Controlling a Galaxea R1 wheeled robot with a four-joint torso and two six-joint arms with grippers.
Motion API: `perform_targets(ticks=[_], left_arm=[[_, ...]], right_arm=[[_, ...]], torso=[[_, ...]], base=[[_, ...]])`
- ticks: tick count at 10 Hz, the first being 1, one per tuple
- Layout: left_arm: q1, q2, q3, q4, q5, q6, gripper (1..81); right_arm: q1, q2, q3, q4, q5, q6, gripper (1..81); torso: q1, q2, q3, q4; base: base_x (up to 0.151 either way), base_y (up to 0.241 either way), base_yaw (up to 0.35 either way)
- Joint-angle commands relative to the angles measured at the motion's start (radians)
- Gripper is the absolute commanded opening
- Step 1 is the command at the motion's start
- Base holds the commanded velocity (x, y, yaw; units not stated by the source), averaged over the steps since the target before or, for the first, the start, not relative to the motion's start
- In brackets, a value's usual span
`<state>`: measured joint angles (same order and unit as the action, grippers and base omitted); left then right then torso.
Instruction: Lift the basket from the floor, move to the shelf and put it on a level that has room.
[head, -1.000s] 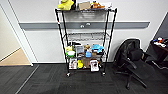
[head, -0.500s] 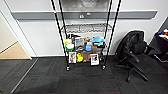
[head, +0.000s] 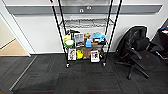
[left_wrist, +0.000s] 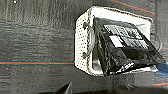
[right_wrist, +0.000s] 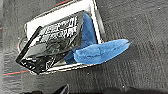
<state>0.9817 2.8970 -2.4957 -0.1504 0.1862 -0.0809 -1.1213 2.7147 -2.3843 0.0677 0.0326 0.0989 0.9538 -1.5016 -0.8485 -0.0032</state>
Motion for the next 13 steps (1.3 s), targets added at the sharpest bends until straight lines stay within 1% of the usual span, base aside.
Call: perform_targets(ticks=[1, 3, 7, 8, 9, 10, 11, 13], left_arm=[[-0.111, 0.039, -0.041, -0.014, 0.079, -0.002, 81.1], [-0.114, 0.053, -0.041, -0.012, 0.090, -0.002, 81.1], [-0.111, 0.059, -0.041, -0.014, 0.090, -0.002, 81.1], [-0.110, 0.062, -0.041, -0.018, 0.090, -0.013, 81.1], [-0.106, 0.064, -0.041, -0.023, 0.090, -0.025, 81.1], [-0.105, 0.067, -0.041, -0.023, 0.090, -0.030, 81.1], [-0.103, 0.067, -0.041, -0.023, 0.090, -0.030, 81.1], [-0.102, 0.067, -0.041, -0.024, 0.090, -0.034, 81.1]], right_arm=[[0.103, -0.039, -0.013, 0.011, -0.080, 0.004, 81.1], [0.129, -0.040, -0.025, 0.011, -0.109, 0.004, 81.1], [0.162, -0.039, -0.032, 0.011, -0.132, 0.004, 81.1], [0.168, -0.039, -0.032, 0.011, -0.135, 0.004, 81.1], [0.172, -0.037, -0.032, 0.009, -0.140, 0.004, 81.1], [0.175, -0.036, -0.032, 0.009, -0.140, 0.004, 81.1], [0.177, -0.036, -0.033, 0.009, -0.140, 0.004, 81.1], [0.188, -0.034, -0.038, 0.009, -0.141, 0.004, 81.1]], torso=[[0.060, -0.093, 0.000, 0.000], [0.105, -0.165, -0.001, 0.000], [0.191, -0.302, -0.001, 0.000], [0.212, -0.335, -0.001, 0.000], [0.234, -0.370, -0.069, 0.000], [0.252, -0.399, -0.096, 0.000], [0.266, -0.422, -0.106, 0.000], [0.302, -0.479, -0.158, 0.000]], base=[[0.000, 0.000, 0.000], [0.000, 0.000, 0.000], [0.000, 0.000, 0.000], [0.000, 0.000, 0.000], [0.000, 0.000, 0.000], [0.000, 0.000, 0.000], [0.000, 0.000, 0.000], [0.000, 0.000, 0.000]])
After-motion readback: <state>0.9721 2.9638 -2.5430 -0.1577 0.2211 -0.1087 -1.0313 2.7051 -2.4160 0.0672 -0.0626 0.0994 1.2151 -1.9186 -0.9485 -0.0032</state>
